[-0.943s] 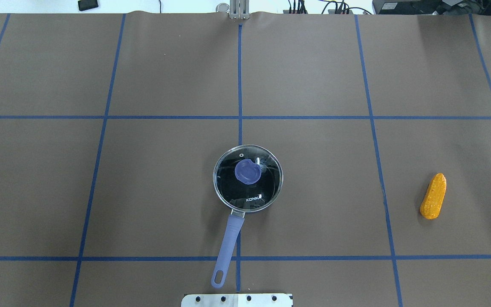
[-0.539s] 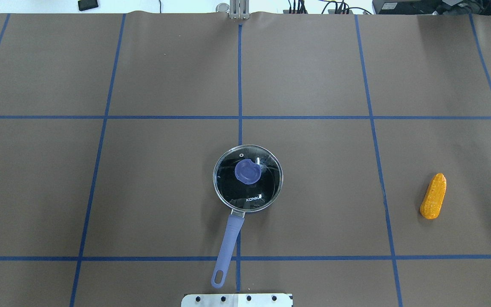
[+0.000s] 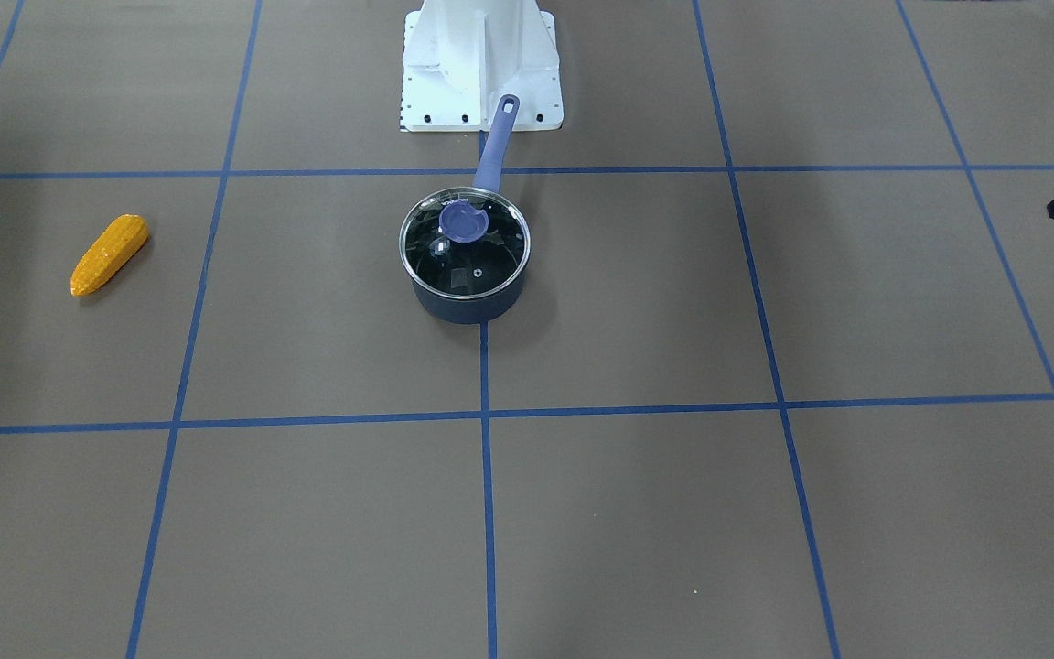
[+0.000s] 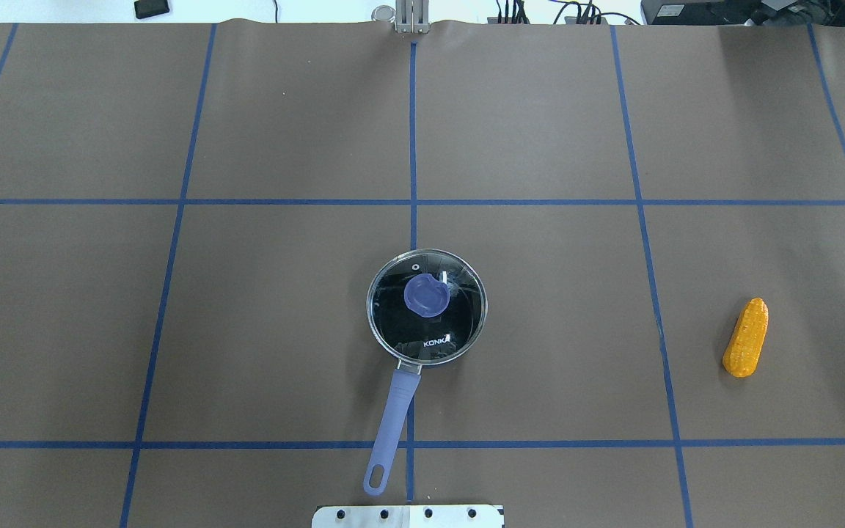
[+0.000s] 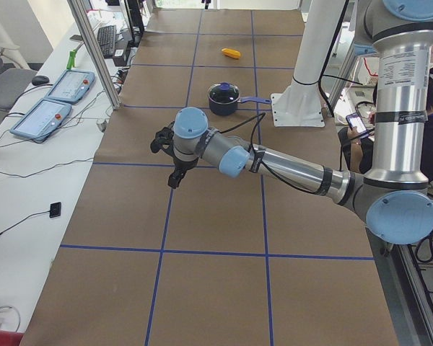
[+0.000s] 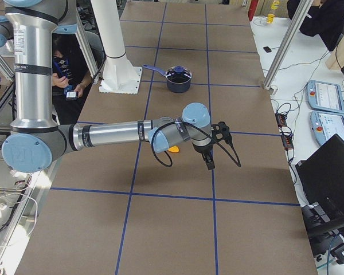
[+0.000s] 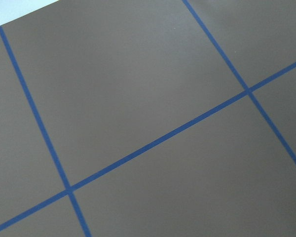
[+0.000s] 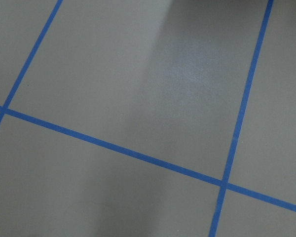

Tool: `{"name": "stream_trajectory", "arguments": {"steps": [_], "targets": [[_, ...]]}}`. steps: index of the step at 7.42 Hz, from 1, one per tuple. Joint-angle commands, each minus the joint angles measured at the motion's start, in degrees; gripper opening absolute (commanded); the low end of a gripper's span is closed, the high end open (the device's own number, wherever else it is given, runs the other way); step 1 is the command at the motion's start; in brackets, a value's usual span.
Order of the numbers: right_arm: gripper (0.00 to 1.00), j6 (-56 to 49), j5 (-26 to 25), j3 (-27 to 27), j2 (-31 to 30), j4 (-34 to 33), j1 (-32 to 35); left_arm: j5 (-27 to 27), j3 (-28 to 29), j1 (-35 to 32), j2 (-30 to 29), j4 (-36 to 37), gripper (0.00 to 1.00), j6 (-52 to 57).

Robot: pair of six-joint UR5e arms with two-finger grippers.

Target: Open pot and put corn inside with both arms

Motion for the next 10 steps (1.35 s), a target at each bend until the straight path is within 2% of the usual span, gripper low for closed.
{"name": "stream_trajectory", "arguments": {"steps": [1,3,4,5,6,7,10], "targets": [[1.0,0.77,-0.01,0.0,0.0,0.19,-0.43,5.91,-0.66,12.44,-9.66,-0.85,0.98,-25.9],[1.0,0.77,-0.01,0.0,0.0,0.1,-0.43,19.69,-0.32,28.41,-18.71,-0.15,0.98,-43.14],[1.0,0.77,-0.01,-0.08,0.09,0.1,-0.52,22.89,0.12,34.06,-23.2,1.16,0.98,-49.24],[1.0,0.77,-0.1,-0.17,0.09,0.1,-0.52,25.27,0.12,37.59,-29.08,9.0,0.98,-53.57],[1.0,0.77,-0.1,-0.17,0.09,0.1,-0.52,30.43,0.38,41.89,-36.62,20.22,0.98,-56.31],[1.0,0.77,-0.1,-0.17,0.0,0.1,-0.52,33.35,1.08,44.46,-40.96,25.64,0.98,-58.51],[1.0,0.77,-0.1,-0.17,0.0,0.1,-0.52,36.35,14.32,49.2,-53.44,25.78,0.98,-65.28]]}}
